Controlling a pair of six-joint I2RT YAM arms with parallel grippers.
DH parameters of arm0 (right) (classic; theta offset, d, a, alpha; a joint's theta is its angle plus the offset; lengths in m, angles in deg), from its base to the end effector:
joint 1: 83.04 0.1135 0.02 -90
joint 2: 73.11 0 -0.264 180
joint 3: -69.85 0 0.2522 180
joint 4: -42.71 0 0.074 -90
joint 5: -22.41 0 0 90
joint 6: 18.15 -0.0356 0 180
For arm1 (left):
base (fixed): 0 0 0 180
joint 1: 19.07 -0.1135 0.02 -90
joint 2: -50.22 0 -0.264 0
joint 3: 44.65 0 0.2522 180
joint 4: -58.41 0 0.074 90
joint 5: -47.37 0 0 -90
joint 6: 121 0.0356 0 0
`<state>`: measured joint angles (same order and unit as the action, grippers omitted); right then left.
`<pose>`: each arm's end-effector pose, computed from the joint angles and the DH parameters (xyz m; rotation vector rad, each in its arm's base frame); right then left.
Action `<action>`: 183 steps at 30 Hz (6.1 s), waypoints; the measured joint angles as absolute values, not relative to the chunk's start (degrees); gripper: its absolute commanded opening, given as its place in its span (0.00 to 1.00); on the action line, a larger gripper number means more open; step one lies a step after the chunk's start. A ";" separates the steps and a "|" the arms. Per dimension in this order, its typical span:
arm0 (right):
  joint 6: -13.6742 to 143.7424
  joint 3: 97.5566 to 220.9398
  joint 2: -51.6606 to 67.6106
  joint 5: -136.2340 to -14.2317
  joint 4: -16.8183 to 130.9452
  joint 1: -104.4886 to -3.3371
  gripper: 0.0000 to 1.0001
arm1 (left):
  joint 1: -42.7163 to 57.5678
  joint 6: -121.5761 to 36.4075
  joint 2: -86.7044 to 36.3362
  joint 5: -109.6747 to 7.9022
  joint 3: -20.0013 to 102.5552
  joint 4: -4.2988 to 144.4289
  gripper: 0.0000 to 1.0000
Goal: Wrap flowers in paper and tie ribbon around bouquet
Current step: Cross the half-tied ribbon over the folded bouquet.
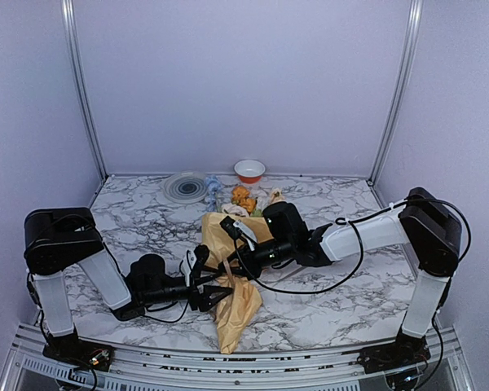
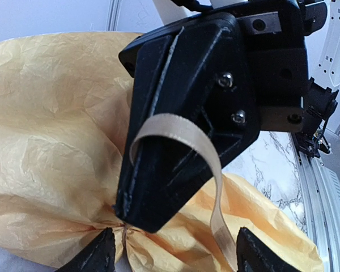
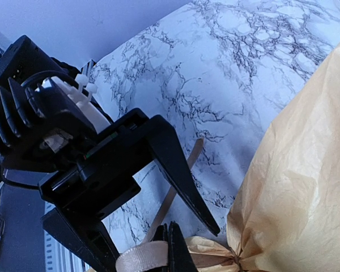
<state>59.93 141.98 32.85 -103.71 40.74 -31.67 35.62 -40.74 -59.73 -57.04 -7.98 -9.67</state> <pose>0.2267 0.3173 0.1727 -1.1490 1.9902 1.2872 0.1608 -0.2423 0.1103 0.8601 1.5478 -1.0444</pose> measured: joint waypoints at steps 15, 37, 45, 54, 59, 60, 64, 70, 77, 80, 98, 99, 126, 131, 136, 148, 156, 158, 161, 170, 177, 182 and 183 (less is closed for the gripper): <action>59.93 141.98 32.85 -103.73 40.85 -31.67 0.00 | 35.62 -40.57 -61.39 -58.35 -4.22 -9.00 0.25; 62.88 141.83 21.09 -89.55 56.54 -32.34 0.35 | 35.16 -40.74 -61.48 -56.06 -3.52 -7.36 0.00; 55.36 134.31 5.28 -69.64 72.81 -46.70 0.49 | 36.89 -37.90 -61.35 -52.43 -3.54 -5.30 0.00; 50.81 123.27 7.71 -67.23 76.59 -70.48 0.53 | 37.74 -35.91 -61.24 -51.16 -3.52 -3.69 0.00; 51.38 125.37 14.11 -70.16 75.10 -70.26 0.43 | 38.01 -35.41 -60.41 -50.66 -3.52 -2.48 0.00; 51.29 125.74 14.73 -70.25 74.58 -70.26 0.42 | 38.05 -35.26 -60.25 -50.61 -3.52 -2.42 0.00; 51.29 125.90 15.23 -70.55 73.55 -70.26 0.38 | 38.07 -34.86 -59.90 -50.48 -3.52 -1.98 0.00; 51.51 126.90 12.54 -66.64 77.68 -69.65 0.42 | 38.16 -34.71 -59.88 -50.48 -3.47 -0.93 0.00; 54.44 131.01 8.17 -64.72 77.88 -66.99 0.50 | 38.31 -34.60 -59.88 -50.46 -2.86 -0.04 0.00; 54.94 132.19 13.92 -65.29 77.96 -66.57 0.46 | 38.31 -34.60 -59.82 -50.46 -2.82 0.23 0.00; 57.96 134.81 8.87 -71.60 83.04 -61.46 0.00 | 38.62 -33.59 -58.81 -49.78 -2.82 1.69 0.00; 58.70 136.56 6.49 -73.13 83.30 -58.99 0.00 | 38.71 -33.35 -58.75 -49.61 -2.82 1.73 0.00; 56.43 181.89 33.83 -81.94 67.84 -16.65 0.00 | 41.87 -30.62 -58.70 -45.50 -2.77 2.17 0.00; 56.36 182.00 33.83 -78.92 67.78 -17.39 0.00 | 41.96 -30.53 -58.70 -45.30 -2.77 2.32 0.00; 55.34 188.04 37.63 -80.54 67.65 -17.59 0.07 | 42.11 -30.53 -58.70 -45.06 -2.77 2.39 0.00; 56.06 195.49 47.86 -84.80 75.71 -15.12 1.00 | 42.16 -30.58 -58.70 -45.06 -2.75 3.26 0.00; 60.65 196.23 43.99 -82.25 77.57 -15.12 1.00 | 42.16 -30.58 -58.70 -45.06 -2.75 3.35 0.00; 61.11 198.29 43.38 -77.02 79.69 -15.12 0.99 | 42.16 -30.58 -58.70 -45.06 -2.75 3.37 0.00; 61.28 201.39 43.23 -65.29 83.43 -15.12 0.99 | 42.18 -30.60 -58.70 -45.06 -2.75 3.46 0.00; 62.00 217.41 55.86 -58.40 99.82 -18.94 0.90 | 42.18 -30.58 -58.70 -45.04 -2.62 4.01 0.00; 62.75 216.08 60.19 -63.14 105.39 -19.69 0.90 | 42.18 -30.53 -58.70 -45.02 -2.49 4.49 0.00; 64.65 216.10 60.04 -56.61 107.62 -19.36 0.90 | 42.18 -30.49 -58.70 -44.91 -2.36 4.82 0.00; 65.19 216.10 60.04 -55.95 108.30 -19.43 0.90 | 42.18 -30.47 -58.70 -44.91 -2.27 4.90 0.00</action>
<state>65.19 216.10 60.04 -55.95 108.30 -19.43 42.18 -30.47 -58.70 -44.91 -2.27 4.90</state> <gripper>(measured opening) 0.909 0.004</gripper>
